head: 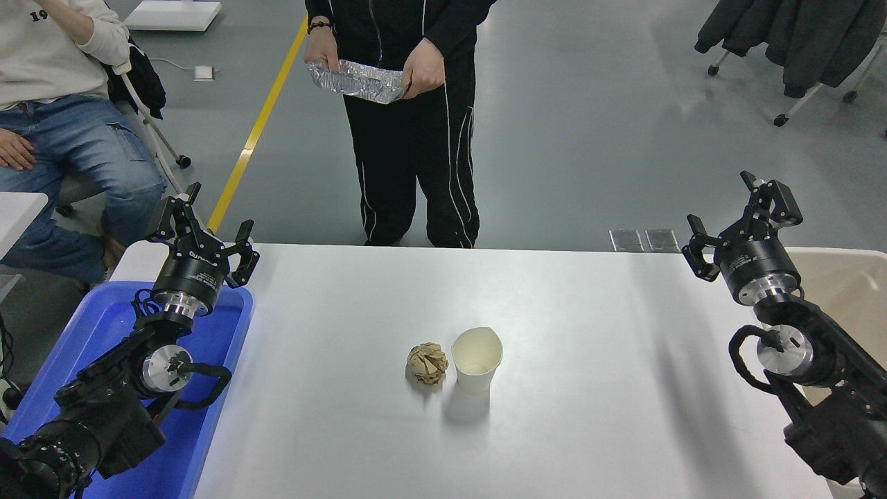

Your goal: Dispose of the paper cup in the dustbin

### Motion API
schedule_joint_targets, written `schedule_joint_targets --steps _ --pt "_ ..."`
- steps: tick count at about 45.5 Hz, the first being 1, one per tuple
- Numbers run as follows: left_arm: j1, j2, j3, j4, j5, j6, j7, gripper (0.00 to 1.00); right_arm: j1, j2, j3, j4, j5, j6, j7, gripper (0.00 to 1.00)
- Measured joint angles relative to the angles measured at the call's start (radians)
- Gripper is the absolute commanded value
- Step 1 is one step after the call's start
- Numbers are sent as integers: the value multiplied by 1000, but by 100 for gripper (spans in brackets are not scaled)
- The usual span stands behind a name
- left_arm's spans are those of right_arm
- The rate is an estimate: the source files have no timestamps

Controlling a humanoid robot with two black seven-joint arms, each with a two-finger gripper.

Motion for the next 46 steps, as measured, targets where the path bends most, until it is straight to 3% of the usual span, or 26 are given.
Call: schedule_joint_targets --steps 46 --pt "0 0 0 0 0 0 0 100 -37 -20 4 -2 6 29 1 99"
